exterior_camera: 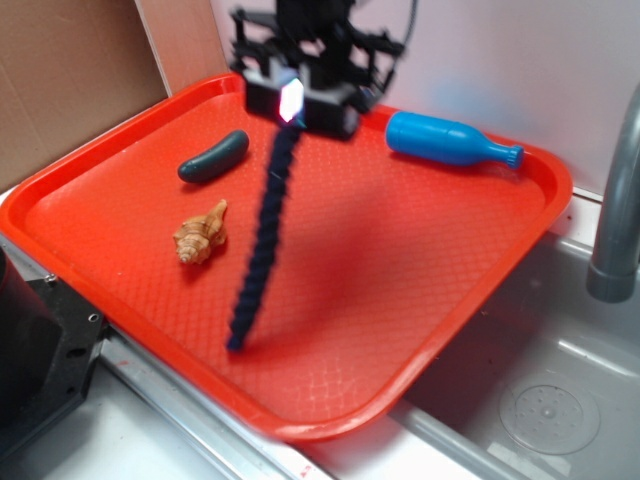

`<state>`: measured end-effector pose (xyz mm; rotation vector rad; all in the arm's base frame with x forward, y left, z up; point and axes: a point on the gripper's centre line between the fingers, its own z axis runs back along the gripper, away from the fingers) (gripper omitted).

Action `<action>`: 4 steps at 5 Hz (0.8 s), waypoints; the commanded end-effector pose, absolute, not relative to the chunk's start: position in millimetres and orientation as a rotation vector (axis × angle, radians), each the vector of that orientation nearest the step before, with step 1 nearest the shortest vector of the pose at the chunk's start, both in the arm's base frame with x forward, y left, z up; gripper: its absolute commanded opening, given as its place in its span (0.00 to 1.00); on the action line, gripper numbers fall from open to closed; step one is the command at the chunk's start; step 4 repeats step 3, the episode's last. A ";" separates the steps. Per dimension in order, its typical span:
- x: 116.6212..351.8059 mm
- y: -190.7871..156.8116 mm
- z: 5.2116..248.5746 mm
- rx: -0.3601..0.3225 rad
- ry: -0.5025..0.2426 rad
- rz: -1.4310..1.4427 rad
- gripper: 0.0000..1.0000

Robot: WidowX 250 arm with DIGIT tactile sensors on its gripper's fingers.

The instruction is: Grab the blue rope.

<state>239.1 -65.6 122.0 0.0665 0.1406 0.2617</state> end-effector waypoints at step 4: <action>202.4 -9.3 206.5 -0.089 -0.030 0.263 0.00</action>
